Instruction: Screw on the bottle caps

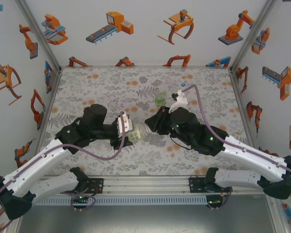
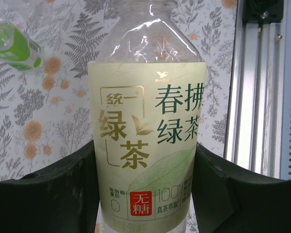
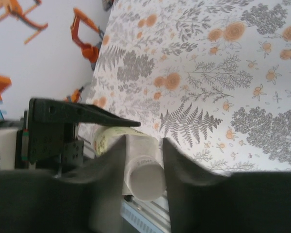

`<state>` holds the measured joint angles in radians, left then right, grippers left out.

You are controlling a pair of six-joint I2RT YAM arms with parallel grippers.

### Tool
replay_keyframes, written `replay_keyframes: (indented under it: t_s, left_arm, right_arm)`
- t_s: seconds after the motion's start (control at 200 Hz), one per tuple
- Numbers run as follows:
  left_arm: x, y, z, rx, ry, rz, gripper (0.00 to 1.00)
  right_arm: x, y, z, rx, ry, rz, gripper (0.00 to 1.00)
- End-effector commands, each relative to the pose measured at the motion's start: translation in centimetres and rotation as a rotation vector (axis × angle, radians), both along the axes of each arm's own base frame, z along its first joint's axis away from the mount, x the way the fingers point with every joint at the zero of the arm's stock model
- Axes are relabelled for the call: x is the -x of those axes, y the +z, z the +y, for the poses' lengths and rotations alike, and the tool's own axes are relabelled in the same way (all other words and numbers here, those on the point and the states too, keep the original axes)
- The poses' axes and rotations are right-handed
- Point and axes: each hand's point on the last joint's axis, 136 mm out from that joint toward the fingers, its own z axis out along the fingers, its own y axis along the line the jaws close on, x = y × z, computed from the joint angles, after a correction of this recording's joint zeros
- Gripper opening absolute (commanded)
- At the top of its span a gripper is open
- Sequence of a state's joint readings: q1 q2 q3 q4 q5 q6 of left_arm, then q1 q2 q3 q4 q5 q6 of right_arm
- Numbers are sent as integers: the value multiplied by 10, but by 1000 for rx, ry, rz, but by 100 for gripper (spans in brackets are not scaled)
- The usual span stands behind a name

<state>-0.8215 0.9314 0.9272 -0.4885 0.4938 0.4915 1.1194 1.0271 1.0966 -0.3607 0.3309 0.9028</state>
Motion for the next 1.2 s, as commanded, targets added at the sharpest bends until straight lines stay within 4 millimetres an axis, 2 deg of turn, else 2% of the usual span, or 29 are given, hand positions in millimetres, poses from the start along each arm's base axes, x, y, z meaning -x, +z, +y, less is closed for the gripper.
replay_keyframes:
  t_s: [0.0, 0.05, 0.175, 0.27, 0.335, 0.421, 0.541, 0.611, 0.981, 1.046, 1.197]
  left_arm:
    - [17, 27, -7, 74, -132, -30, 0]
    - [25, 28, -7, 77, -167, -9, 0]
    - [44, 33, -7, 99, -263, 39, 0]
    - [58, 37, -5, 112, -330, 68, 0]
    - [64, 39, -4, 118, -361, 84, 0]
    - [69, 41, -3, 124, -387, 106, 0]
    - [72, 44, -4, 126, -406, 133, 0]
    - [72, 44, -5, 123, -408, 141, 0]
    - [72, 43, -4, 122, -405, 141, 0]
    - [71, 41, -5, 115, -398, 142, 0]
    - [68, 37, -5, 104, -384, 148, 0]
  right_arm:
    - [22, 28, 7, 67, 239, -186, 50]
    - [31, 29, 6, 119, 337, -271, 54]
    - [60, 42, 5, 174, 546, -513, 54]
    - [95, 48, 1, 217, 747, -759, 54]
    - [112, 50, -3, 239, 839, -884, 54]
    - [133, 48, -4, 260, 982, -992, 54]
    - [148, 43, 0, 277, 1117, -1019, 54]
    - [149, 42, 3, 275, 1142, -1025, 53]
    - [146, 44, 6, 266, 1121, -1050, 30]
    - [147, 45, 6, 255, 1122, -1041, 30]
    - [147, 47, 5, 243, 1108, -1033, 42]
